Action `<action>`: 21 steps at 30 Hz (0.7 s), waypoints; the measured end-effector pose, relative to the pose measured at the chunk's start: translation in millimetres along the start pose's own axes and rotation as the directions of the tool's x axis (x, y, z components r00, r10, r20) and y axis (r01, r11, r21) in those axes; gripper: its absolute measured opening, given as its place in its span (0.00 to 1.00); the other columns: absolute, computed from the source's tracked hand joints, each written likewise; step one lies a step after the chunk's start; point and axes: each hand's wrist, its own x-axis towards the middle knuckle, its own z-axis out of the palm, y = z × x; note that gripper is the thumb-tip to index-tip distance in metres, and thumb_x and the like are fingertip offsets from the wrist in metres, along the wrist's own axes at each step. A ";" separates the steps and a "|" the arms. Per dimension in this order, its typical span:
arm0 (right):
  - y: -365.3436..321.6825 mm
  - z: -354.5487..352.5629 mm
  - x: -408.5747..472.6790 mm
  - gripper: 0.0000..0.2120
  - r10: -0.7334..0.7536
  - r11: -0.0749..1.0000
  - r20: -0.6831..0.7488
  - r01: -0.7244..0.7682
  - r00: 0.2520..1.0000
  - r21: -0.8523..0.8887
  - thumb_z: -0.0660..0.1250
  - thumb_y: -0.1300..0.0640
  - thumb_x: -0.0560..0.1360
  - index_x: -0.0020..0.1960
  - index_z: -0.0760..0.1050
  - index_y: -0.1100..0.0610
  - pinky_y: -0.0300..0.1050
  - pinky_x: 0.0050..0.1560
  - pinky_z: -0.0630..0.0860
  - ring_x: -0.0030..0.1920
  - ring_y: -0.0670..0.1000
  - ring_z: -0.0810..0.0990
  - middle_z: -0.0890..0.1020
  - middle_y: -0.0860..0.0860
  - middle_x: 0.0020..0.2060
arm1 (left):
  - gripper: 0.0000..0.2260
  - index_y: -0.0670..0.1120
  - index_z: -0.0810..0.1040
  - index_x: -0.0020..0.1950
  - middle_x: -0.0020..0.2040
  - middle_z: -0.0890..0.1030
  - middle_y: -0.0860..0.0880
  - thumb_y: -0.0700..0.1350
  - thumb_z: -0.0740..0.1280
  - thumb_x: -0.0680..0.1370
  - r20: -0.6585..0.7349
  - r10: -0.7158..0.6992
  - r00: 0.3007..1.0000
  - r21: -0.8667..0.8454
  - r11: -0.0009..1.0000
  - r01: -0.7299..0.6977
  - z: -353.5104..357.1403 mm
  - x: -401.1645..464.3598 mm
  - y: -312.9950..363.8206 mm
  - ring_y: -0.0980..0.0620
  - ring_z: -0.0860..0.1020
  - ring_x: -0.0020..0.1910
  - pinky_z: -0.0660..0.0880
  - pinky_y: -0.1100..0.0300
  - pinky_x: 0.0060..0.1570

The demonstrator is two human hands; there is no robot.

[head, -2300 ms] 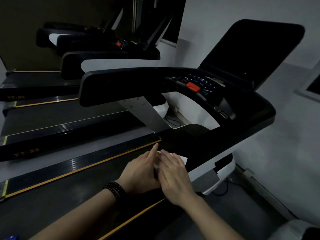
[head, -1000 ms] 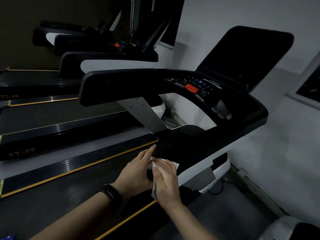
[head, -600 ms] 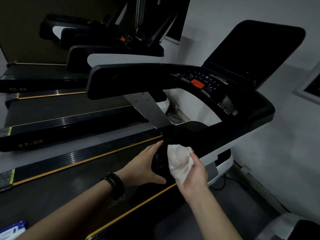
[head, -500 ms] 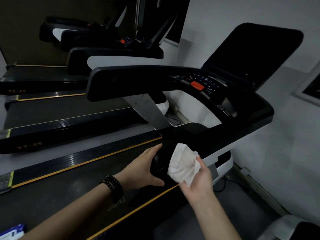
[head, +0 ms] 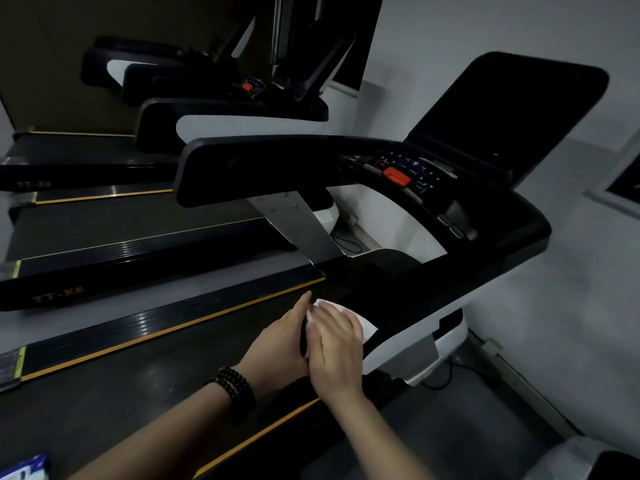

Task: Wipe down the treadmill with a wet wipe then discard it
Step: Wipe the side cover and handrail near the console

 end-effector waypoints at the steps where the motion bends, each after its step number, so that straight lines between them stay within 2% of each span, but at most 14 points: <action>1: 3.1 2.7 -0.9 0.21 -0.059 0.996 0.019 0.060 0.998 -0.061 0.50 0.50 0.83 0.63 0.80 0.53 0.51 0.72 0.61 0.70 0.41 0.69 0.81 0.45 0.62 | 0.50 0.54 0.43 0.79 0.72 0.70 0.53 0.53 0.76 0.69 -0.001 0.006 1.000 0.019 1.000 -0.006 -1.0 -0.5 -0.4 0.57 0.73 0.64 0.71 0.63 0.60; 5: 8.6 -3.2 -6.8 0.19 -0.173 0.978 0.099 0.183 0.980 -0.103 0.52 0.53 0.83 0.63 0.79 0.49 0.53 0.72 0.60 0.73 0.41 0.65 0.80 0.42 0.64 | 0.49 0.55 0.44 0.79 0.71 0.69 0.53 0.53 0.75 0.70 -0.003 0.024 1.000 0.047 0.999 -0.024 -3.5 -2.5 0.7 0.57 0.74 0.62 0.71 0.58 0.63; 9: 9.8 -12.5 -9.1 0.17 -0.248 0.959 0.220 0.270 0.944 -0.079 0.54 0.55 0.84 0.64 0.79 0.50 0.52 0.74 0.56 0.75 0.42 0.62 0.78 0.43 0.66 | 0.51 0.58 0.43 0.79 0.71 0.68 0.54 0.52 0.76 0.68 0.026 0.028 0.999 0.088 0.996 -0.030 -2.4 -2.9 0.7 0.57 0.76 0.54 0.74 0.57 0.58; 11: 14.9 -18.8 -6.1 0.17 -0.285 0.939 0.285 0.326 0.915 -0.110 0.54 0.55 0.84 0.68 0.76 0.50 0.48 0.75 0.53 0.76 0.41 0.59 0.75 0.43 0.69 | 0.51 0.58 0.42 0.78 0.71 0.68 0.54 0.52 0.76 0.67 0.020 0.018 1.000 0.082 0.996 -0.020 -2.2 -3.3 0.6 0.57 0.75 0.56 0.73 0.56 0.60; 14: 27.3 -27.8 3.6 0.20 -0.300 0.910 0.320 0.370 0.899 -0.187 0.51 0.51 0.84 0.73 0.71 0.50 0.46 0.76 0.51 0.77 0.42 0.58 0.71 0.44 0.73 | 0.51 0.57 0.43 0.79 0.73 0.67 0.53 0.55 0.76 0.68 0.000 -0.004 1.000 0.076 0.997 0.004 -2.7 -3.3 4.1 0.54 0.72 0.65 0.67 0.54 0.66; 16: 39.5 -33.8 12.1 0.21 -0.263 0.907 0.295 0.340 0.919 -0.248 0.50 0.51 0.83 0.73 0.71 0.51 0.45 0.75 0.52 0.76 0.44 0.60 0.71 0.47 0.73 | 0.53 0.56 0.43 0.79 0.74 0.66 0.53 0.56 0.77 0.67 -0.001 -0.030 1.000 0.063 0.998 0.030 -3.6 -3.4 7.7 0.53 0.69 0.68 0.64 0.52 0.67; 18: 55.3 -43.0 23.2 0.23 -0.179 0.918 0.253 0.254 0.951 -0.306 0.48 0.50 0.83 0.73 0.71 0.51 0.45 0.75 0.52 0.75 0.44 0.62 0.72 0.48 0.73 | 0.53 0.56 0.42 0.79 0.73 0.67 0.53 0.55 0.77 0.66 0.007 -0.046 0.999 0.063 0.997 0.045 -3.7 -3.9 9.7 0.52 0.71 0.67 0.65 0.54 0.66; 21: 82.7 -59.9 38.2 0.27 -0.024 0.930 0.206 0.098 0.978 -0.355 0.43 0.46 0.82 0.75 0.66 0.49 0.46 0.76 0.46 0.77 0.44 0.57 0.67 0.47 0.76 | 0.53 0.57 0.43 0.79 0.72 0.68 0.53 0.55 0.77 0.66 0.009 -0.062 0.998 0.060 0.996 0.062 -3.0 -4.5 11.1 0.53 0.72 0.65 0.68 0.55 0.66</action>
